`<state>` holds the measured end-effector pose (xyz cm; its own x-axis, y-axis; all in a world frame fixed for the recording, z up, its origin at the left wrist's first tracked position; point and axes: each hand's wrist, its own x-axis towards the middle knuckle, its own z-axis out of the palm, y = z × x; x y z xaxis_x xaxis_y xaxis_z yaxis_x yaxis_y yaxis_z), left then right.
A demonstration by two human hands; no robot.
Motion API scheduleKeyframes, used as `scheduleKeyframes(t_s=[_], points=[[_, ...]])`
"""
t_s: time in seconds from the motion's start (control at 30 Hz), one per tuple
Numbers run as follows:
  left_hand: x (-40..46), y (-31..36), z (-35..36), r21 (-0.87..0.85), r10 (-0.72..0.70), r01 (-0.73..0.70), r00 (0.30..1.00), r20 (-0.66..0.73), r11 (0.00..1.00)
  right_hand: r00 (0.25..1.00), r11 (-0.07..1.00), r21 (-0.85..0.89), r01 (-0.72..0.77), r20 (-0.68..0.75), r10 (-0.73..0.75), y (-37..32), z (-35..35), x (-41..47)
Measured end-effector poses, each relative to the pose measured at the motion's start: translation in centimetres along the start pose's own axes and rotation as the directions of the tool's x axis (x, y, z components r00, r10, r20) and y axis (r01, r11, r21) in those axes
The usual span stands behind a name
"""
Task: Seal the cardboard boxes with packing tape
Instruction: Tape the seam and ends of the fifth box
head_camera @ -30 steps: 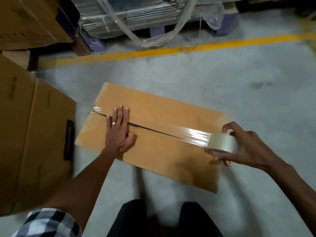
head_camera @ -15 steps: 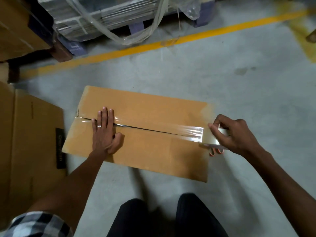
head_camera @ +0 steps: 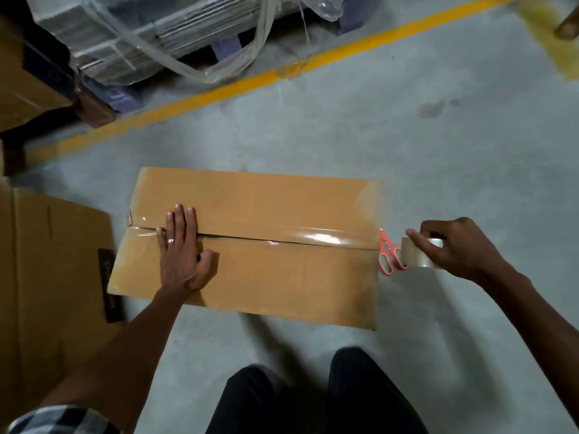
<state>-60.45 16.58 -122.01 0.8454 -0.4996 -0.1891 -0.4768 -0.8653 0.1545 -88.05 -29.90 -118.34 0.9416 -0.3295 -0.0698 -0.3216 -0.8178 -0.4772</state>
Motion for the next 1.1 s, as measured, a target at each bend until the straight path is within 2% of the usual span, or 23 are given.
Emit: scheduleKeyframes(t_s=[0.5,0.53,0.6,0.67,0.73,0.8,0.83,0.9,0.93,0.97,1.03,1.1], points=[[0.0,-0.1,-0.2,0.007,0.030,-0.030,0.999,-0.025,1.000,1.000,1.000,0.004,-0.027,0.002,0.027,1.7,4.6,-0.2],[0.0,0.4,-0.5,0.026,0.063,-0.063,0.998,-0.001,0.998,0.999,1.000,0.004,-0.030,0.017,0.030,1.6,5.5,-0.3],[-0.2,3.0,-0.7,0.065,0.210,-0.216,0.974,0.088,0.974,0.998,1.000,0.018,-0.019,0.058,0.018,1.2,7.2,-0.1],[-0.8,7.9,-0.2,0.080,0.361,-0.379,0.915,0.183,0.922,0.997,1.000,0.010,-0.021,0.074,0.020,0.7,8.9,0.2],[-2.0,13.8,1.3,0.064,0.445,-0.467,0.869,0.215,0.882,0.996,0.998,-0.002,-0.057,0.066,0.058,0.0,9.2,0.6],[-3.3,19.1,2.7,0.041,0.500,-0.522,0.835,0.228,0.852,0.996,0.995,-0.031,-0.091,0.005,0.091,-0.6,8.4,0.8],[-3.8,21.0,3.5,0.049,0.534,-0.557,0.815,0.226,0.829,0.989,0.992,-0.039,-0.122,-0.090,0.118,-1.4,7.7,0.8],[-4.2,23.1,4.7,0.088,0.573,-0.601,0.789,0.223,0.794,0.924,0.988,0.031,-0.153,-0.350,0.154,-4.6,6.7,1.0],[-4.0,23.1,4.9,0.098,0.580,-0.612,0.781,0.233,0.785,0.907,0.993,0.079,-0.091,-0.406,0.115,-7.1,6.8,1.4],[-3.8,22.6,5.0,0.099,0.590,-0.622,0.773,0.234,0.776,0.920,0.995,0.101,0.022,-0.391,0.020,-9.8,7.3,1.8],[-3.4,20.1,4.6,0.058,0.583,-0.605,0.785,0.210,0.794,0.943,0.960,0.067,0.271,-0.218,-0.251,-14.0,10.1,2.1],[-3.1,16.5,3.7,0.020,0.500,-0.508,0.854,0.145,0.861,0.922,0.922,-0.033,0.387,0.023,-0.386,-15.3,13.1,1.8]])
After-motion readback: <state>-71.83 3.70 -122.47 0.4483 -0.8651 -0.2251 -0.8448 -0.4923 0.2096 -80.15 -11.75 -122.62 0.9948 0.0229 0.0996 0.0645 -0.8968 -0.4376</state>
